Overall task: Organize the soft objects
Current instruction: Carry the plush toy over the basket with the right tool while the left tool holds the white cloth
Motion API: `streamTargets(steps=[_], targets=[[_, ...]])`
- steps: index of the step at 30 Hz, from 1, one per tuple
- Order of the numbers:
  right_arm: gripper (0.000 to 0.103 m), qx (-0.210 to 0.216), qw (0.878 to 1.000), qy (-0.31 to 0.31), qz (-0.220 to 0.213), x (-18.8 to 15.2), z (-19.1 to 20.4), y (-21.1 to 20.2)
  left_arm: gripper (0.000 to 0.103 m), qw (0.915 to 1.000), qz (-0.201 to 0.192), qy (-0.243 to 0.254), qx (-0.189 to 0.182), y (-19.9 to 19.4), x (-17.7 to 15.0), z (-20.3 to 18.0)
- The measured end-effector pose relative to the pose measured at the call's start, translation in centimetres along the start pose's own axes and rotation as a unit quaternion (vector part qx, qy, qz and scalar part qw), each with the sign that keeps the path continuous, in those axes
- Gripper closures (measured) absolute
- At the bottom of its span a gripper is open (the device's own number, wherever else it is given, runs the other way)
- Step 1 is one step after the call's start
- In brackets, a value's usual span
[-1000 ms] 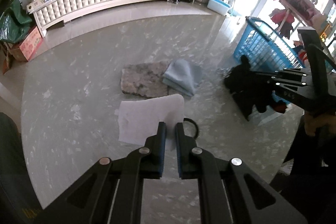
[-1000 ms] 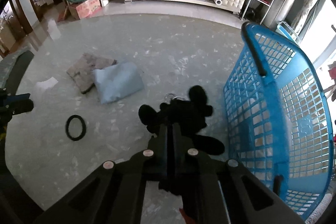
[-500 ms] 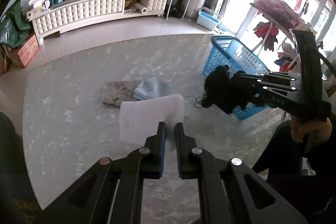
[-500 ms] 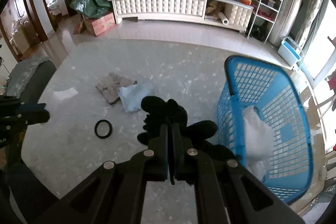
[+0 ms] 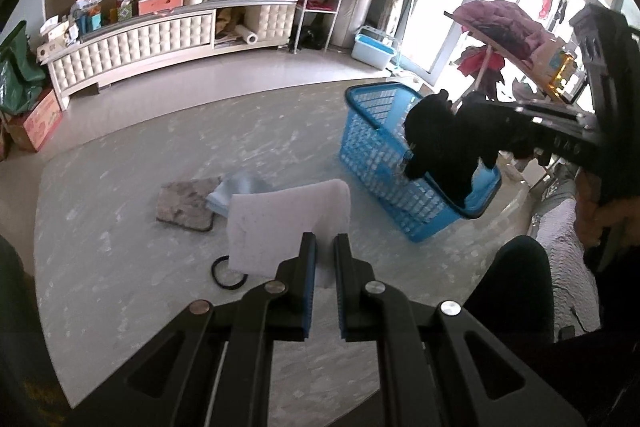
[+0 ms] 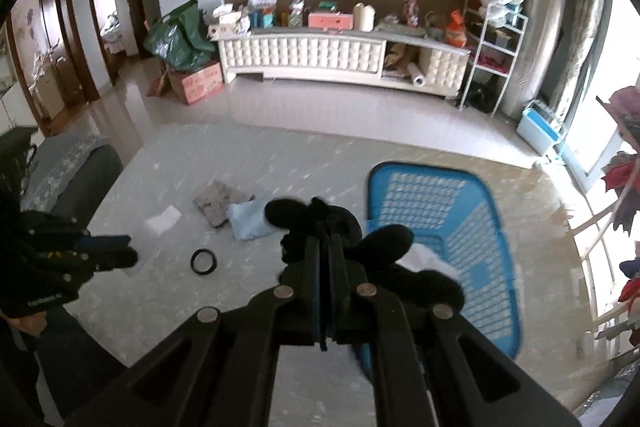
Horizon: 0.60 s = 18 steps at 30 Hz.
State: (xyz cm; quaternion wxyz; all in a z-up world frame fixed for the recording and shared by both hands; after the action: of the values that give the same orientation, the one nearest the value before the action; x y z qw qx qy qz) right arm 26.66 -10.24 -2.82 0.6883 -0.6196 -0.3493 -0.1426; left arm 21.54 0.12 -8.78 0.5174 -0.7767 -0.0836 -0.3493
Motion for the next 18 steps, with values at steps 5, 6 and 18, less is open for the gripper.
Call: streamTargets(steps=[5, 6, 18], targets=[[0.1, -0.023, 0.999, 0.012, -0.023, 0.5, -2.8, -1.3, 0.095, 0.9999, -0.001, 0.013, -0.008, 0.5, 0.8, -2.0], [0.1, -0.028, 0.999, 0.017, -0.026, 0.4, -3.3, -1.3, 0.095, 0.9998, -0.001, 0.016, -0.009, 0.7, 1.1, -2.4], [0.1, -0.04, 0.998, 0.047, -0.005, -0.8, -8.3, 1.3, 0.095, 0.9998, 0.011, 0.015, -0.013, 4.0, 2.1, -4.2]])
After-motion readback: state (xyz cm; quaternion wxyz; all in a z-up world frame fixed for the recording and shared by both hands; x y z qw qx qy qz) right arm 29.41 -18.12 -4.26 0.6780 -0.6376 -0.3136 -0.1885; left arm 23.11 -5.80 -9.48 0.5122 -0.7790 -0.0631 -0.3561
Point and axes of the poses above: each gripper's, at about its wrist camera, not at the fingertips, and y roughly the way its jaws point, z to its left, x to its top, the point moved 9 cm from there along y, roughly the way its jaws point, and after that the axes turned 1 degree about x, right-handed, at the moved point
